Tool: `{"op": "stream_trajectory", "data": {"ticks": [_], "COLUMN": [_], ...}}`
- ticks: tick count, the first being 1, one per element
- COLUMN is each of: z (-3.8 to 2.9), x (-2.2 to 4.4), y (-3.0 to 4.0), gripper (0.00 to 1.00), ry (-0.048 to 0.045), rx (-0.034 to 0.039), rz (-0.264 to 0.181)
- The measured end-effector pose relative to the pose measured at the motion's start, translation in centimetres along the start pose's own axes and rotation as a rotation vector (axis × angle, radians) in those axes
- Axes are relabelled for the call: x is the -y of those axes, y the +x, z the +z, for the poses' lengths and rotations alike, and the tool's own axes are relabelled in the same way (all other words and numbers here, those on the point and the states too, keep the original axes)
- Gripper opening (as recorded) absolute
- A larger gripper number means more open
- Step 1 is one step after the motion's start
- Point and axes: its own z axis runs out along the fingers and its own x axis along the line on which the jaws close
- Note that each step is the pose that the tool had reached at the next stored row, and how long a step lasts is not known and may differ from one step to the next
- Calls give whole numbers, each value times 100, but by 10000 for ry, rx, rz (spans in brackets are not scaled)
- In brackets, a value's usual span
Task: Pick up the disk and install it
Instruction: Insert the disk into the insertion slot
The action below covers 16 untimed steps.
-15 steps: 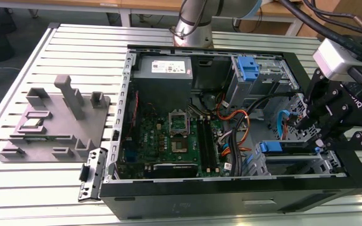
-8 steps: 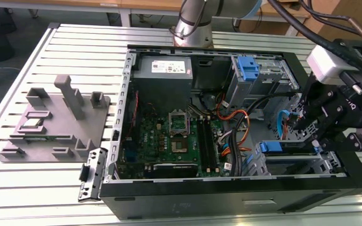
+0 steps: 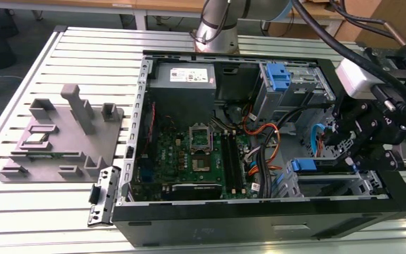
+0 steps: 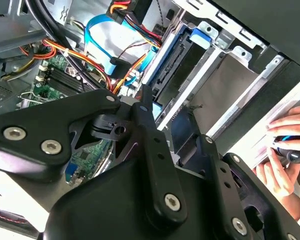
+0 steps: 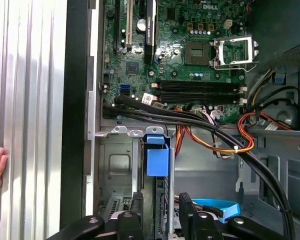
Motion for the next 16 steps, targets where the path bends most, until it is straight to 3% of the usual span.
{"op": "stream_trajectory", "data": {"ticks": [7, 11, 16], "z": [-102, -102, -92], "x": [-5, -7, -22], "y": [-6, -6, -6], "gripper": [42, 42, 42], "ry": [0, 7, 85], "rx": [0, 13, 141], "rz": [-6, -7, -20]}}
